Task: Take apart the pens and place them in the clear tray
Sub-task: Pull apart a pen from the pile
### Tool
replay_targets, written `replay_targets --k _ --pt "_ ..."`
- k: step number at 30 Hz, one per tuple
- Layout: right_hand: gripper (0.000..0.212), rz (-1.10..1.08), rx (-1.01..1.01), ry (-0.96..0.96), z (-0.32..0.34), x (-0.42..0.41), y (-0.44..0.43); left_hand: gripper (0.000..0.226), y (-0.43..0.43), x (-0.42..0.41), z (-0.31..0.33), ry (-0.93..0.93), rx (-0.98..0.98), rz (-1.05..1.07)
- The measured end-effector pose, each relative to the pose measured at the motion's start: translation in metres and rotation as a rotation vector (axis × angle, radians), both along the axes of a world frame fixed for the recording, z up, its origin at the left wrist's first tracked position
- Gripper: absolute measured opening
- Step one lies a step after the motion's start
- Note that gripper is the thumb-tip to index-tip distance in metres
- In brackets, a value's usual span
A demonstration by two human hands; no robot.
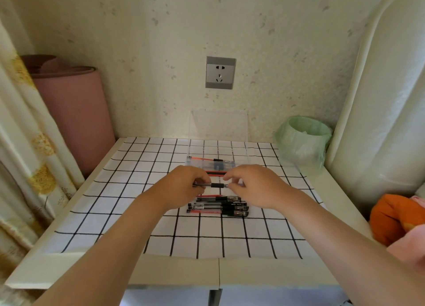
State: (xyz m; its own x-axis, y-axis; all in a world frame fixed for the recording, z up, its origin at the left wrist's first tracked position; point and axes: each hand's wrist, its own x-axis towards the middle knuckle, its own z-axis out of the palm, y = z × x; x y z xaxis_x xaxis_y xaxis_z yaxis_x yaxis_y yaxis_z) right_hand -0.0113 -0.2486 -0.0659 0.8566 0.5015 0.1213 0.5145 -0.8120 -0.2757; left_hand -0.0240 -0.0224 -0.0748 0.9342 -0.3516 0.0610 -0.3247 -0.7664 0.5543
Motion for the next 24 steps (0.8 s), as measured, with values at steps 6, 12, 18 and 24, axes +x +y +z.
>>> replay_targets --k 6,12,18,24 --pt "0.024 0.083 -0.122 -0.023 -0.001 -0.002 0.011 0.035 0.0 0.0 -0.003 0.007 -0.009 -0.01" --pt "0.029 0.037 -0.151 0.043 0.001 -0.001 0.012 0.024 -0.002 -0.004 -0.003 -0.017 0.007 0.012" --pt "0.029 0.038 -0.208 0.131 -0.001 -0.004 0.017 0.008 -0.001 -0.001 -0.005 0.113 0.022 -0.054" --pt "0.022 0.051 -0.182 0.123 -0.002 -0.007 0.02 0.017 -0.002 -0.003 -0.002 0.214 0.129 -0.095"
